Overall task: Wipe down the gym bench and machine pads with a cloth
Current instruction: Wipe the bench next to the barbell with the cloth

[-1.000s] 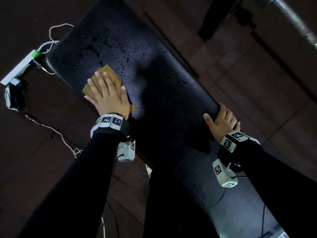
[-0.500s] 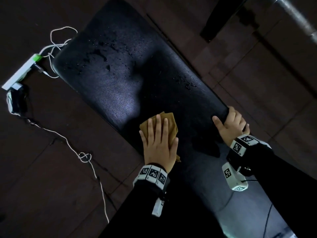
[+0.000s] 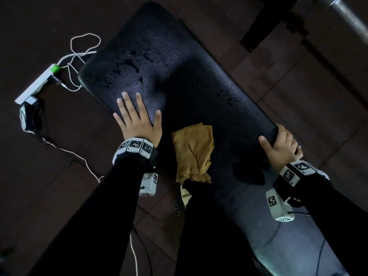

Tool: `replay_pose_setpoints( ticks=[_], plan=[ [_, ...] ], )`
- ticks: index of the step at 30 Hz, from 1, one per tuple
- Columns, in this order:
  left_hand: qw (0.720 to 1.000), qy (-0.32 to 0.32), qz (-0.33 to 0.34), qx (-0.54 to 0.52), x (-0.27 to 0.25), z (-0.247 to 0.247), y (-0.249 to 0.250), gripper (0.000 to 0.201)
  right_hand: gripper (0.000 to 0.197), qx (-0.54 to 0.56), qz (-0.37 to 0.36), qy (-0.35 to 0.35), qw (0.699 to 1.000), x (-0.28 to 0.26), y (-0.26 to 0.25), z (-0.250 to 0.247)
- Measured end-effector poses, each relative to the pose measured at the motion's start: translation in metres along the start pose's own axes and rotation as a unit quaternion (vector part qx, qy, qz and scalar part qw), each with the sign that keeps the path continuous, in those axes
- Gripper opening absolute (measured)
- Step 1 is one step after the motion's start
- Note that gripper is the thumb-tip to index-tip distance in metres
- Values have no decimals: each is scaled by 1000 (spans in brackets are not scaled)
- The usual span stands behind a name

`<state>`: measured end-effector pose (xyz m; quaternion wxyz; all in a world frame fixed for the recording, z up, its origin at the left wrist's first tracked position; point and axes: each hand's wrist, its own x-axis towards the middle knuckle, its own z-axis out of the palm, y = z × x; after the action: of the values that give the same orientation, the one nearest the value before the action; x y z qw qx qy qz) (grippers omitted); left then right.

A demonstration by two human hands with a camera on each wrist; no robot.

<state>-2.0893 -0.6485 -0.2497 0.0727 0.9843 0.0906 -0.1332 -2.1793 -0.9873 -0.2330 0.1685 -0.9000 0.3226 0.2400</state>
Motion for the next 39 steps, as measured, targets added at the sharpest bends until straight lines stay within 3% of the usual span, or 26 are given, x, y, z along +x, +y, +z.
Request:
replay_pose_setpoints(
  ticks=[2, 5, 9, 13, 20, 25, 29, 33, 39],
  plan=[
    [1000, 4, -6, 13, 0, 4, 0, 73, 80, -7, -14, 62, 998, -13, -11, 1],
    [1000, -1, -24, 20, 3, 6, 0, 75, 60, 8, -122, 112, 986, -37, -40, 8],
    [999, 7, -26, 26, 2, 3, 3, 72, 56, 19, -269, 32, 962, -79, -89, 33],
    [999, 22, -26, 15, 3, -3, 9, 73, 63, -74, -357, -34, 930, -110, -120, 61],
    [1000, 3, -18, 13, 4, -6, 10, 74, 60, -134, -379, -40, 915, -98, -128, 67],
    [999, -30, -29, 6, 5, -12, 13, 76, 61, -116, -407, -29, 905, -37, -182, 45],
    [997, -62, -43, 4, 1, -16, 14, 79, 64, -132, -388, -1, 912, 22, -206, 20],
    [993, -105, -49, 17, 2, -18, 10, 91, 63, -120, -346, 17, 930, 41, -175, 3],
    [986, -152, -66, 34, 7, -26, 15, 96, 61, -109, -267, -9, 957, -2, -102, 10]
  ],
)
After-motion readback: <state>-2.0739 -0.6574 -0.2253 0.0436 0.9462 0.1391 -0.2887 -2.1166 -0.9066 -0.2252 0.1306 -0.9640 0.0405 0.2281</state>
